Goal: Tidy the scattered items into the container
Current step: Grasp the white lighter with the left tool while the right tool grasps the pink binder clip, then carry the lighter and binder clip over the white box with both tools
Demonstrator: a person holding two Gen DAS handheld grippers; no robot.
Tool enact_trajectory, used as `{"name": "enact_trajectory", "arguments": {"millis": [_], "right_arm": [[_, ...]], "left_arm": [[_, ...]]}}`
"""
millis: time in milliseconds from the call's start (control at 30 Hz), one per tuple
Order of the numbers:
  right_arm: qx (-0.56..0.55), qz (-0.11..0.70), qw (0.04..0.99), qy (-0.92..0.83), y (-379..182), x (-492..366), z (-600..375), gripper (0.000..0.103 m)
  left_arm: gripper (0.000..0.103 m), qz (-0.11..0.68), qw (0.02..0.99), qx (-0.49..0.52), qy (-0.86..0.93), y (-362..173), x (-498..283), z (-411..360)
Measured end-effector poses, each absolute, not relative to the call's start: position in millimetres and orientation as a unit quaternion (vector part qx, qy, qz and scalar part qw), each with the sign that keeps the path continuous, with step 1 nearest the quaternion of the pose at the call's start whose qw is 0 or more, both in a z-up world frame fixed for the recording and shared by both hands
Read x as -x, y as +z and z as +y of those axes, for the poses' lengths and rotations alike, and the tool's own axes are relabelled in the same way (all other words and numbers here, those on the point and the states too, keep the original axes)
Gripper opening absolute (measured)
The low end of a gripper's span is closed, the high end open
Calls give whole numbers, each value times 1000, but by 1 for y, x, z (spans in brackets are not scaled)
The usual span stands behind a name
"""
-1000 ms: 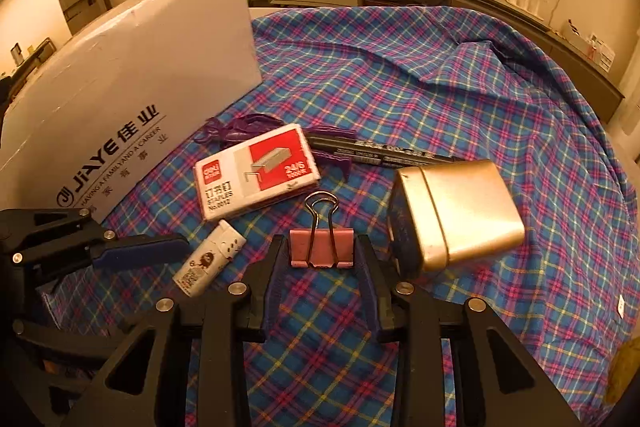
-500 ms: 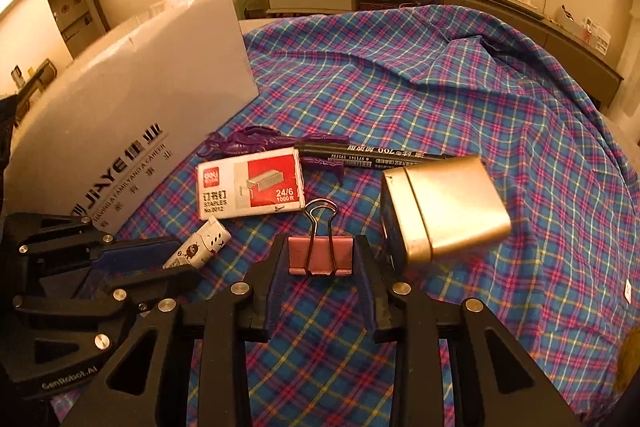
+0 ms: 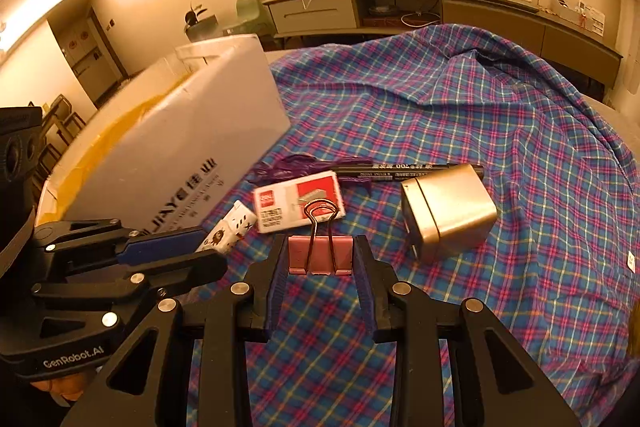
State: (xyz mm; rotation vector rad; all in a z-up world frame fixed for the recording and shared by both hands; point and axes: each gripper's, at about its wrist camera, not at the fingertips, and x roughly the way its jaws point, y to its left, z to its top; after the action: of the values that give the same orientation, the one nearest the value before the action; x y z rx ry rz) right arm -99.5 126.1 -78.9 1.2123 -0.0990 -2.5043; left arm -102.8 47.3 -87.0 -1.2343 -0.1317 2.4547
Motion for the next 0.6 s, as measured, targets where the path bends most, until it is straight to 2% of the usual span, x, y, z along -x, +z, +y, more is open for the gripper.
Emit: {"name": "enact_trajectory", "arguments": {"millis": [600], "right_arm": [[-406,-86,169,-894,-59,58,118,33]], "left_arm": [[20,-75,211,400,888,-49,85,22]]}}
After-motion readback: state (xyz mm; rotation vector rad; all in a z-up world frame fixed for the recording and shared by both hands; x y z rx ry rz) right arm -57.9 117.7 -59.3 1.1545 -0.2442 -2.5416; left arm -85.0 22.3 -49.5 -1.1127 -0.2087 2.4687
